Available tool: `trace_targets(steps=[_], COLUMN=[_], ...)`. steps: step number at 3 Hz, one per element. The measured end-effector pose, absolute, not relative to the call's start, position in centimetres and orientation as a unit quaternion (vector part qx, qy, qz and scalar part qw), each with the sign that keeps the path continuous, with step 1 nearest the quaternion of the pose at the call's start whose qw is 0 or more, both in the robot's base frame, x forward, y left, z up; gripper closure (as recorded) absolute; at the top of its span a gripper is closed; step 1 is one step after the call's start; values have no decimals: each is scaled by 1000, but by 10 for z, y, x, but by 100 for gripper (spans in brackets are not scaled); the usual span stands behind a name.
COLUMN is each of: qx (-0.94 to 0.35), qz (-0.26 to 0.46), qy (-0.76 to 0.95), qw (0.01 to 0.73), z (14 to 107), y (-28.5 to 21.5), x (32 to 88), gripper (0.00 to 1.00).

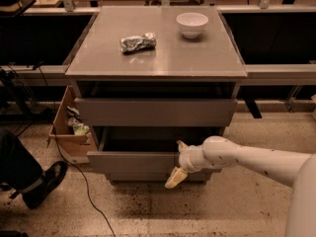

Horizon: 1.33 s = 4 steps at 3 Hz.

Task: Open middle drawer

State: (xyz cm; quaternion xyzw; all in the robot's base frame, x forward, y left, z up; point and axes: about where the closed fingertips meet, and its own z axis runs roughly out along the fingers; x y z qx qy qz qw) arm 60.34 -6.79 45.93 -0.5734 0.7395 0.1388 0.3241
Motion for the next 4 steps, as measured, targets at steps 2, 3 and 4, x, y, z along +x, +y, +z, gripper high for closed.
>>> trace_targets(steps=[2,3,4], qx=[-565,-565,-565], qz=[187,187,187], qy=[740,740,740], qw=[313,313,313], z=[424,431,438], y=[-48,-48,-49], x=[599,599,600], gripper=[35,58,81])
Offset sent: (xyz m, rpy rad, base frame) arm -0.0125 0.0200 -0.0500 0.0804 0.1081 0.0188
